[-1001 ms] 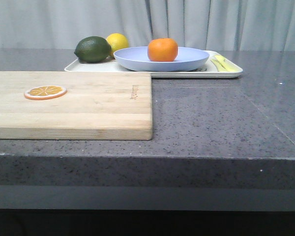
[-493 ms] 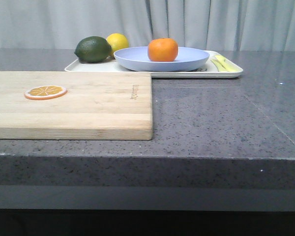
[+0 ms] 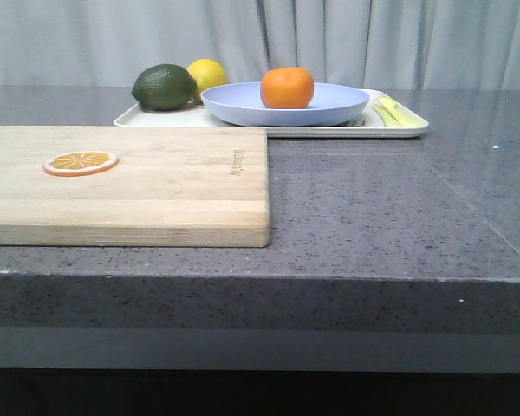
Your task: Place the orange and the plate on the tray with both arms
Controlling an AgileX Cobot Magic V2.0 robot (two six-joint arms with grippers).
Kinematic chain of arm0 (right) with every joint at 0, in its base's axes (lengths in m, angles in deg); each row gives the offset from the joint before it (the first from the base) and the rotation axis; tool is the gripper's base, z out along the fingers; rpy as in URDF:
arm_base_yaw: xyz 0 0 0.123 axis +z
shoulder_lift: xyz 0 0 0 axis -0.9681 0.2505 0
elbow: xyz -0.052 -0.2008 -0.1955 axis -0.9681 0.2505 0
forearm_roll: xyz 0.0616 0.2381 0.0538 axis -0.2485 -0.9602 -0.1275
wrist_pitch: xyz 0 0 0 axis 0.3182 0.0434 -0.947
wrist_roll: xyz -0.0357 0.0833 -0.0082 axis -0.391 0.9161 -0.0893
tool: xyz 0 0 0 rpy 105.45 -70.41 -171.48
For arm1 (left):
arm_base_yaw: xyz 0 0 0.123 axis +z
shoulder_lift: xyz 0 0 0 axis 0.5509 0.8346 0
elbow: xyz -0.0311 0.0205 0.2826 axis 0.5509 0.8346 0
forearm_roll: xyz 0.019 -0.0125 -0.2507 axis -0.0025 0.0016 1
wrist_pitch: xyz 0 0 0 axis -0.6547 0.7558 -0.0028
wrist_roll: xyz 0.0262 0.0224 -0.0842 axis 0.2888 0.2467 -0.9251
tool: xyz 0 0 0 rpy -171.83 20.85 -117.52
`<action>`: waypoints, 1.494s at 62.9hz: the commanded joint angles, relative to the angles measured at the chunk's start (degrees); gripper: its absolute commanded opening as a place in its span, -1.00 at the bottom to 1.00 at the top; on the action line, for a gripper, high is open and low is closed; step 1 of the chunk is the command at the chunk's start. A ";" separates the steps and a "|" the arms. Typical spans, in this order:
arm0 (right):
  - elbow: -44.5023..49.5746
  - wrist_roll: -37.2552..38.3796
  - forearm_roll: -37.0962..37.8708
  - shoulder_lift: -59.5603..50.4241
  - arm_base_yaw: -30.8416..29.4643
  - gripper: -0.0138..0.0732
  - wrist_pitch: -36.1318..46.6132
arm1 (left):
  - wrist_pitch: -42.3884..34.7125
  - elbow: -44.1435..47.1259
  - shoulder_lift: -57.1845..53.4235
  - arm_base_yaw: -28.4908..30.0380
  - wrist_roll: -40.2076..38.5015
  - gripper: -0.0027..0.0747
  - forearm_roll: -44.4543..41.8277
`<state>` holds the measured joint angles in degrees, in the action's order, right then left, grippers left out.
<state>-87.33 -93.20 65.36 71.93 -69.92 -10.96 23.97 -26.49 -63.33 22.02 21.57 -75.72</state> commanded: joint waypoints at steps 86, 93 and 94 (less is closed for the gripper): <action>-1.38 -0.03 0.43 0.27 -0.08 -0.95 4.22 | -2.45 8.27 -12.72 6.40 -0.13 -0.98 7.19; -0.86 -0.24 0.93 -0.43 -0.08 -0.95 4.91 | -2.45 8.27 -12.72 6.40 -0.13 -0.98 7.19; -0.50 -0.37 1.86 -1.00 -0.15 -0.95 5.56 | -2.45 8.27 -12.72 6.40 -0.13 -0.98 7.19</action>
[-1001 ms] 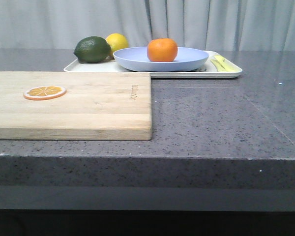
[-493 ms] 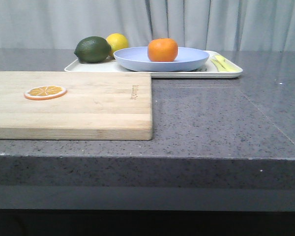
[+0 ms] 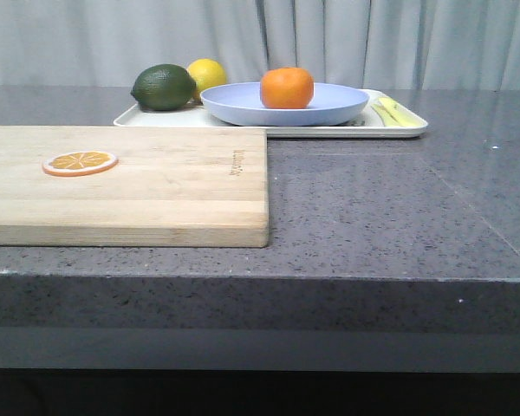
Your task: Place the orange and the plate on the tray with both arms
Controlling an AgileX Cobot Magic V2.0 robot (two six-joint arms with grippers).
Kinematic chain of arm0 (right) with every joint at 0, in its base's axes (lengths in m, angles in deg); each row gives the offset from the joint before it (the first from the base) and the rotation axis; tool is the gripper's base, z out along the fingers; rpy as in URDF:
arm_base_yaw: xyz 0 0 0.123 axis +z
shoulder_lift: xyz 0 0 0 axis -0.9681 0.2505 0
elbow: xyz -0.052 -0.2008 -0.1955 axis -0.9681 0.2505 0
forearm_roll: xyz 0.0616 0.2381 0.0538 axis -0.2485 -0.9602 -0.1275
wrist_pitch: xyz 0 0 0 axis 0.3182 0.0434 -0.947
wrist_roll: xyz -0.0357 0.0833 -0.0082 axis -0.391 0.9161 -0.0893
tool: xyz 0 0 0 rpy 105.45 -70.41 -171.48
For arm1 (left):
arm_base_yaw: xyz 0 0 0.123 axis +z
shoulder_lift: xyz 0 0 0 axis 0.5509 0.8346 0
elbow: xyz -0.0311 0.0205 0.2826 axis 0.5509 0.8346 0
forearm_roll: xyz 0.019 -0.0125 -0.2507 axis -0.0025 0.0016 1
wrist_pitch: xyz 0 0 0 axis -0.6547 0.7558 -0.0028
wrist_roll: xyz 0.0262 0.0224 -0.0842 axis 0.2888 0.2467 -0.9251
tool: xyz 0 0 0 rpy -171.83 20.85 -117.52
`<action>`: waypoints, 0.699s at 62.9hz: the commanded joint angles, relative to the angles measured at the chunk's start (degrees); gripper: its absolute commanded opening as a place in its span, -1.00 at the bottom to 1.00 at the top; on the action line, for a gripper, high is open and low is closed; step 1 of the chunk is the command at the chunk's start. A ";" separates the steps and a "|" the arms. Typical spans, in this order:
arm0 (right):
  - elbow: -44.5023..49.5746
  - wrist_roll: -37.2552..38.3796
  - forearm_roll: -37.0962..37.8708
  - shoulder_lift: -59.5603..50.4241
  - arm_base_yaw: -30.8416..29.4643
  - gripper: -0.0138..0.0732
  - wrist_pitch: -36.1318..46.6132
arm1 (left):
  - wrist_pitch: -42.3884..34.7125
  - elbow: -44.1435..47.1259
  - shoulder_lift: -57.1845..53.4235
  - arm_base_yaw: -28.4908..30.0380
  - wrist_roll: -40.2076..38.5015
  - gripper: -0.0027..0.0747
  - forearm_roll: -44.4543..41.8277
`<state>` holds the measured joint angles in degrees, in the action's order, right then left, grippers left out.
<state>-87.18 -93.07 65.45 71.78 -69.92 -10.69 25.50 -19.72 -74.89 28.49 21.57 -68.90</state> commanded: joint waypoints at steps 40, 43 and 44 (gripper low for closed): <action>38.75 -4.68 -0.87 -22.31 -3.90 -0.95 52.51 | -3.97 1.51 -1.16 -0.07 -0.13 -0.98 0.36; 38.49 -4.68 -0.86 -22.31 -3.89 -0.95 51.15 | -3.97 1.51 -1.03 -0.07 -0.13 -0.98 0.36; 38.57 -4.68 -0.86 -22.31 -3.89 -0.95 51.28 | -3.97 1.51 -1.03 -0.07 -0.13 -0.98 0.36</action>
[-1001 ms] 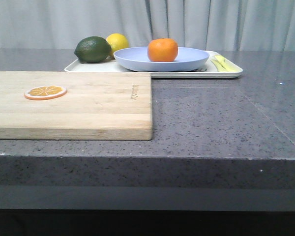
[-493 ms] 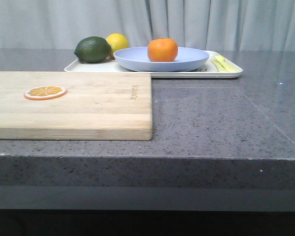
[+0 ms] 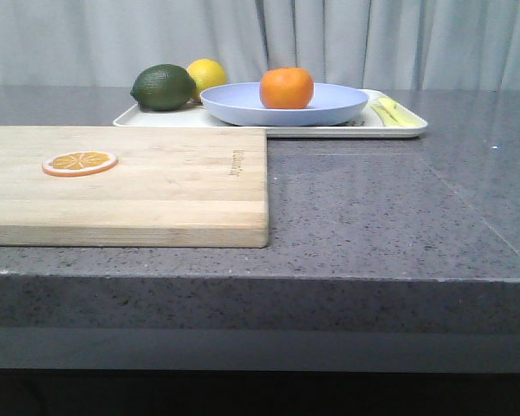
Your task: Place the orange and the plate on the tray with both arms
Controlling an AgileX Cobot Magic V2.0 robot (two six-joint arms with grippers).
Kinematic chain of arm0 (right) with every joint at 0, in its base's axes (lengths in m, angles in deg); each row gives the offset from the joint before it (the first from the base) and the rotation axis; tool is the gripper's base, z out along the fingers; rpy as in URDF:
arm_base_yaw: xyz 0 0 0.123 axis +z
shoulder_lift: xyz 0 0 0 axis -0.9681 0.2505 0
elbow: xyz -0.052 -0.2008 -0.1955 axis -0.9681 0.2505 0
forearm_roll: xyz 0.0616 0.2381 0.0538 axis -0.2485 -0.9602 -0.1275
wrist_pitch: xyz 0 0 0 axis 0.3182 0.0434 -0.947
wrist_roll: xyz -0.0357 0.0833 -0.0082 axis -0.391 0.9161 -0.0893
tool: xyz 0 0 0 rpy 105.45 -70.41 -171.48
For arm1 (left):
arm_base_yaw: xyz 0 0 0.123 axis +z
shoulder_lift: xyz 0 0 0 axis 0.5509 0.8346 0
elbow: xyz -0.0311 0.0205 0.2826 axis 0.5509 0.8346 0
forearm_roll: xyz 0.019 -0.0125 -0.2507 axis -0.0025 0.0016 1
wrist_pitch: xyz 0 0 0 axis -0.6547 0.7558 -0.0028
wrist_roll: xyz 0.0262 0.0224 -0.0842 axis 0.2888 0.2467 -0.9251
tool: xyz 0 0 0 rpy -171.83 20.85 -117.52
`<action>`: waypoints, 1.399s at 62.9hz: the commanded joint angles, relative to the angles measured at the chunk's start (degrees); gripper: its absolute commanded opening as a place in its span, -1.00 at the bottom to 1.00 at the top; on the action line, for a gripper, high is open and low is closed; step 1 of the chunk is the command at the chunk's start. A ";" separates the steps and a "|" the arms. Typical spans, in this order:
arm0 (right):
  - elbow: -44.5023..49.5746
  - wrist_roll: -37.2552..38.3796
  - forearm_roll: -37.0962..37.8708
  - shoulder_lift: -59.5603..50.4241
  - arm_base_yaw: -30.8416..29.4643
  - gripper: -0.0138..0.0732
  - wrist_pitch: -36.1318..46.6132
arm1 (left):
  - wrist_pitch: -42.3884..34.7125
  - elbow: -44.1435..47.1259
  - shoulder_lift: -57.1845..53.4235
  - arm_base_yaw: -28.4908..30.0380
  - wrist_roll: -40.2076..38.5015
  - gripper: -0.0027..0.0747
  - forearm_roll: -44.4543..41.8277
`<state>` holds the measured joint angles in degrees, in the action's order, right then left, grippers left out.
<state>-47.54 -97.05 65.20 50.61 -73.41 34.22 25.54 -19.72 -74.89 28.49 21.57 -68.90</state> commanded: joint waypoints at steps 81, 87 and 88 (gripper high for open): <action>-1.07 13.74 11.29 -1.19 -0.69 -0.95 10.06 | -4.02 1.51 -1.03 -0.07 -0.13 -0.98 0.36; -1.07 13.74 11.29 -1.19 -0.69 -0.95 9.99 | -4.02 1.51 -1.03 -0.07 -0.13 -0.98 0.36; -1.07 13.74 11.29 -1.19 -0.69 -0.95 9.99 | -4.02 1.51 -1.03 -0.07 -0.13 -0.98 0.36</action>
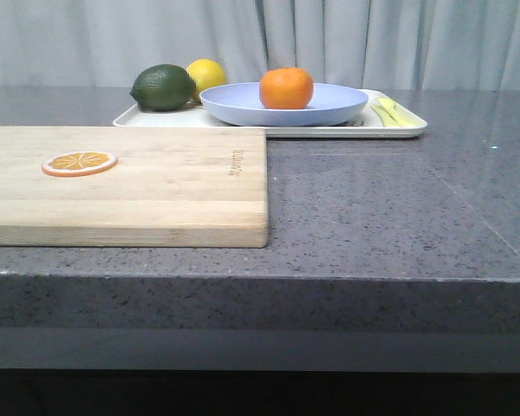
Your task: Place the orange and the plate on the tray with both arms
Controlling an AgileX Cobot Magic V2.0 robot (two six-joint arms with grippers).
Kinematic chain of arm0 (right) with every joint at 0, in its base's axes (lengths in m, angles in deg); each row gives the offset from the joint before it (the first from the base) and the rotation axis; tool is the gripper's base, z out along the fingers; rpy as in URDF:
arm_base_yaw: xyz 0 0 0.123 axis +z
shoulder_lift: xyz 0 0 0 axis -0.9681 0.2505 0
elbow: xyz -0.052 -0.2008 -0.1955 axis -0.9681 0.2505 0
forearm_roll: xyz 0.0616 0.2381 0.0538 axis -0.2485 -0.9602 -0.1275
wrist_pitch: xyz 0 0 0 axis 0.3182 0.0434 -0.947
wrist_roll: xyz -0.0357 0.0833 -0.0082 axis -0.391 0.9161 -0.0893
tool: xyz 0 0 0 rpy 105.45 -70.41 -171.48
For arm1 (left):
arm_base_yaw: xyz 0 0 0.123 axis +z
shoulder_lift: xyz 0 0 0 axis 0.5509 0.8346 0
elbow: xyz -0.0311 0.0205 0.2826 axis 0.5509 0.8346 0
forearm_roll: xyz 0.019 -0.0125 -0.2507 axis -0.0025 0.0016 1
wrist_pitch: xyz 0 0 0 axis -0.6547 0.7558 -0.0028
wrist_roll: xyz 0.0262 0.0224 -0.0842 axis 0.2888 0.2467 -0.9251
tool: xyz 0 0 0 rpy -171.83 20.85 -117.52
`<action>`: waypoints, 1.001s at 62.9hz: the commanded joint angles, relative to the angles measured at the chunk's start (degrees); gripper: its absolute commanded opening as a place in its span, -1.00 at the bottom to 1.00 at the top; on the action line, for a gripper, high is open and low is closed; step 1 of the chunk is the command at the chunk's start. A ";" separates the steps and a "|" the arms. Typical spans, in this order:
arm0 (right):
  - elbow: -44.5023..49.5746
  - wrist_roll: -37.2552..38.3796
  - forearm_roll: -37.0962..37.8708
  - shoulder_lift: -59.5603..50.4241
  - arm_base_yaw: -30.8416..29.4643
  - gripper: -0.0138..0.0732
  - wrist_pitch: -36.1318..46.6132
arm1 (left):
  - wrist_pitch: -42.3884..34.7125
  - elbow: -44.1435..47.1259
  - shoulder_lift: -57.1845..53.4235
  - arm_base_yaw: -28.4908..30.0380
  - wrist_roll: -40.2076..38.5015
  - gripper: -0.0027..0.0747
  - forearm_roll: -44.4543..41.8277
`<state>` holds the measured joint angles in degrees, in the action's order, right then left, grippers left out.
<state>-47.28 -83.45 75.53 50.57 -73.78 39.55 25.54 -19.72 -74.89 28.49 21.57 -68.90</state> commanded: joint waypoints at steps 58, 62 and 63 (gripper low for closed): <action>-1.32 0.15 0.96 -1.15 -2.00 -0.95 4.51 | -4.02 1.51 -1.03 -0.07 -0.13 -0.98 0.36; -1.32 0.15 0.96 -1.15 -2.00 -0.95 4.51 | -4.02 1.51 -1.03 -0.07 -0.13 -0.98 0.36; -1.32 0.15 0.96 -1.15 -2.00 -0.95 4.51 | -4.02 1.51 -1.03 -0.07 -0.13 -0.98 0.36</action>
<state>-47.28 -83.41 75.53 50.57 -75.49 39.55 25.54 -19.72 -74.89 28.49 21.57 -68.90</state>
